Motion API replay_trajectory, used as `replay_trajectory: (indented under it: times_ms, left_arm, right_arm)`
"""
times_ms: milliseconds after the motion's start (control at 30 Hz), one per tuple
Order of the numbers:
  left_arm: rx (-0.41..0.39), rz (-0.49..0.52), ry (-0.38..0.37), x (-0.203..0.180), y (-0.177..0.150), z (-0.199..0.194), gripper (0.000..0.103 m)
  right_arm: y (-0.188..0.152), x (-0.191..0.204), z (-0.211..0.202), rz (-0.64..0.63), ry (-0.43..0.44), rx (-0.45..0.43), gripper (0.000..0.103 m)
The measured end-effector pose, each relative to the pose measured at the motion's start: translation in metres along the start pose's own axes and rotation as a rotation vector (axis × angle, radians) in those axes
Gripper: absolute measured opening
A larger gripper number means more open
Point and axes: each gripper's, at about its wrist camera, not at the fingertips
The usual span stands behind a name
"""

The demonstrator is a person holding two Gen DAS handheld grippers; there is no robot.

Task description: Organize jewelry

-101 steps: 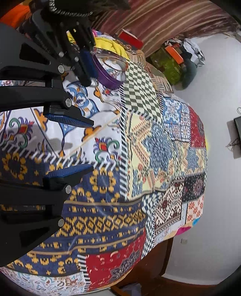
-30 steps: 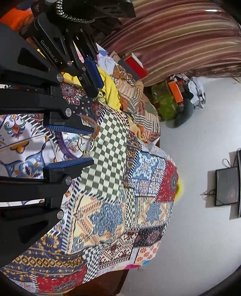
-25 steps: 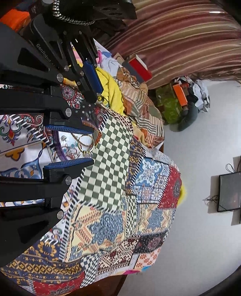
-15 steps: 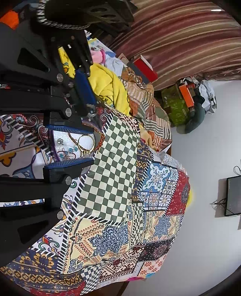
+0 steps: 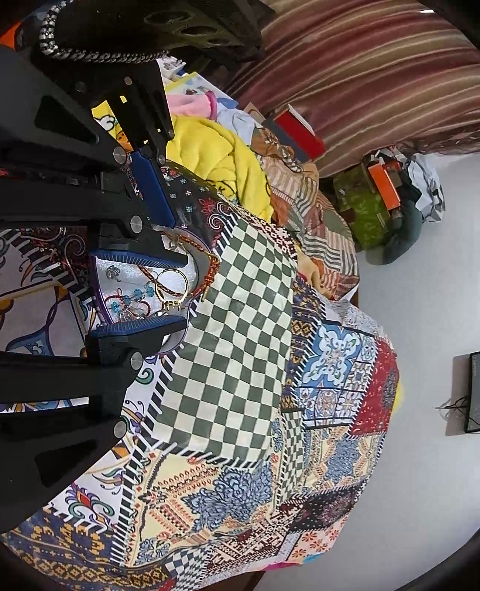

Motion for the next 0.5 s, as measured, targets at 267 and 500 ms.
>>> replay_trajectory:
  times_ms: [267,500]
  left_arm:
    - [0.005,0.013,0.002,-0.004,-0.001,0.0,0.02]
    - [0.015,0.014,0.013,-0.004,0.001,-0.005,0.02]
  right_arm:
    - [0.0,-0.001,0.004,0.022,0.015,0.019,0.024]
    - [0.003,-0.002,-0.008,0.047,0.025,0.009,0.025]
Point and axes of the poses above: each gripper's, at about its wrist camera, not at the fingertips, and z roughly the way its jaws point, x to its left, y to its top, and after that the axes turned 15 degrees about y, right-handed
